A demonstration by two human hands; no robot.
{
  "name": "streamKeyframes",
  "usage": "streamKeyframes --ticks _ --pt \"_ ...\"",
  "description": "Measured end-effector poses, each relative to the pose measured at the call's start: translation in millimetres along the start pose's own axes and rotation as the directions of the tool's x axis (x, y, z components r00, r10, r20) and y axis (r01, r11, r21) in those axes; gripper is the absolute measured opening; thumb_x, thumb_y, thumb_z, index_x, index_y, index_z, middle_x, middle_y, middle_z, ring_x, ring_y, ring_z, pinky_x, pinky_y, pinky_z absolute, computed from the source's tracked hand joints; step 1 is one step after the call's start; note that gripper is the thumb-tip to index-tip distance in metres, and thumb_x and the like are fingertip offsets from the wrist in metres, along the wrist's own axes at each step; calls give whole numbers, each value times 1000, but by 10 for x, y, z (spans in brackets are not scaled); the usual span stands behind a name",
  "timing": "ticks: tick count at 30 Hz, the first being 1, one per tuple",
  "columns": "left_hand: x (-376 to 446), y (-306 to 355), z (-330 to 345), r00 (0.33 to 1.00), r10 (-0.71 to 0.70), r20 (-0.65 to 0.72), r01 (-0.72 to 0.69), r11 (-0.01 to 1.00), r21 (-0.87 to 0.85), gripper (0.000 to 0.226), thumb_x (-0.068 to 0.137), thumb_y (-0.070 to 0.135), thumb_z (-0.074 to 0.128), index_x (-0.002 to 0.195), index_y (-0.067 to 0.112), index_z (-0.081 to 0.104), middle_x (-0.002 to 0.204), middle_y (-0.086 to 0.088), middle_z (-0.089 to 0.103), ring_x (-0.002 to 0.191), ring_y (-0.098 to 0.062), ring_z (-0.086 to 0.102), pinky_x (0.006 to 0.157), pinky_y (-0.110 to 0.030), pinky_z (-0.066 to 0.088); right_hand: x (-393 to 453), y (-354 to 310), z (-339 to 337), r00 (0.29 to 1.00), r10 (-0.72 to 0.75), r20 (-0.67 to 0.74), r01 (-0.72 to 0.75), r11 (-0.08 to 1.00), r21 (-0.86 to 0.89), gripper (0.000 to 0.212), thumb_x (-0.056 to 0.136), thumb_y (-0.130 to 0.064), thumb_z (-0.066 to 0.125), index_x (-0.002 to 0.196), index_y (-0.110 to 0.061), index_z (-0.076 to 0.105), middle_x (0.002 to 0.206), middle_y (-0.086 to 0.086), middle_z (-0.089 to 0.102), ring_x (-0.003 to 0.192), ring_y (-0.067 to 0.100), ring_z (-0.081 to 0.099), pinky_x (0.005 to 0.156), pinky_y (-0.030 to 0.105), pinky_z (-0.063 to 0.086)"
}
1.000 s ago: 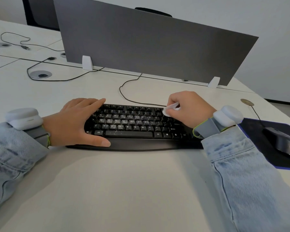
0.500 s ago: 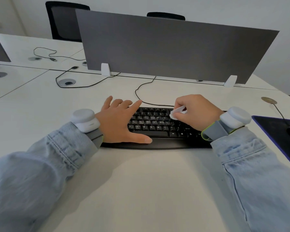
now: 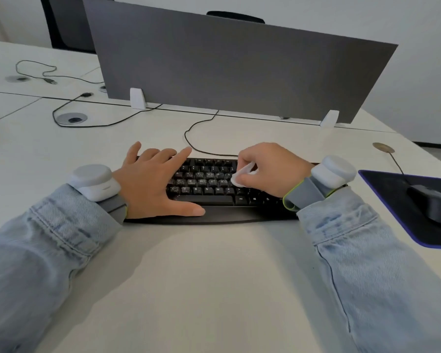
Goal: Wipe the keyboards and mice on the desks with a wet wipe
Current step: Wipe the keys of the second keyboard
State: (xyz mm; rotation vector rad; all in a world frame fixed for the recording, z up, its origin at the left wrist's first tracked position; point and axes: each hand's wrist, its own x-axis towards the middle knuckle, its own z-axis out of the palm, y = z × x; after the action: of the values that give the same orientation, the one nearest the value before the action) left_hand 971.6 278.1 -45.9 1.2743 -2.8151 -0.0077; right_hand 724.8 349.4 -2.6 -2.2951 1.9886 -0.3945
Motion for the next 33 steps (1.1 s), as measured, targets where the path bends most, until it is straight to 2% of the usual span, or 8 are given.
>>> streamKeyframes --ticks 6,10,14,19,22,24,27,33 --pt "-6 -15 9 1000 -9 11 9 1000 -11 133 49 108 14 159 35 -6 160 10 26 149 -19 20 123 -55 -3 -20 45 -76 999 47 -24 -49 994 -100 11 86 -22 59 75 -21 58 83 -10 56 80 12 52 57 14 32" --pt "-13 -9 18 1000 -9 5 9 1000 -14 133 49 107 13 159 35 -5 159 11 27 149 -20 20 123 -55 -2 -42 -37 -51 998 35 59 -30 996 -82 14 85 -21 60 71 -23 57 78 -13 55 77 11 52 56 19 34" --pt "-13 -18 38 1000 -4 -8 4 1000 -14 132 50 106 13 159 34 -3 158 10 29 148 -21 22 123 -55 -1 21 -96 -3 1000 25 16 -22 987 -159 12 86 -16 57 75 -19 56 80 -9 53 81 15 52 58 24 34" --pt "-10 -7 41 1000 -13 -12 13 1000 -15 131 51 106 14 159 34 -3 159 9 28 148 -21 22 123 -55 -1 -5 -119 -44 997 8 72 5 984 -177 12 87 -14 57 76 -15 59 79 -6 54 79 17 53 54 16 32" --pt "-11 -9 46 1000 -11 -12 11 1000 -27 132 50 106 14 159 34 -2 159 9 29 148 -21 22 123 -55 -1 39 -121 5 999 49 18 -45 984 -173 13 87 -15 55 75 -17 56 84 -5 55 85 19 56 55 19 33" --pt "-7 -10 41 1000 -13 -9 12 1000 -27 132 50 106 13 159 34 -3 159 9 28 148 -21 21 123 -55 -1 51 -90 -1 991 92 -94 -106 983 -151 10 88 -16 53 78 -15 57 86 -3 57 84 20 55 58 25 35" --pt "-13 -13 34 1000 -16 -4 16 999 -31 132 50 106 13 159 34 -3 159 9 28 149 -21 20 123 -55 -2 34 -29 -77 960 101 -263 -123 990 -68 9 86 -18 53 77 -18 57 82 -4 58 76 16 51 56 23 33" --pt "-21 7 23 1000 -14 2 14 999 -33 132 50 105 14 160 34 -3 160 9 27 149 -21 21 123 -55 -2 83 -156 123 999 21 -40 -24 998 -60 8 86 -21 59 79 -21 60 88 -6 62 84 15 54 64 25 37"
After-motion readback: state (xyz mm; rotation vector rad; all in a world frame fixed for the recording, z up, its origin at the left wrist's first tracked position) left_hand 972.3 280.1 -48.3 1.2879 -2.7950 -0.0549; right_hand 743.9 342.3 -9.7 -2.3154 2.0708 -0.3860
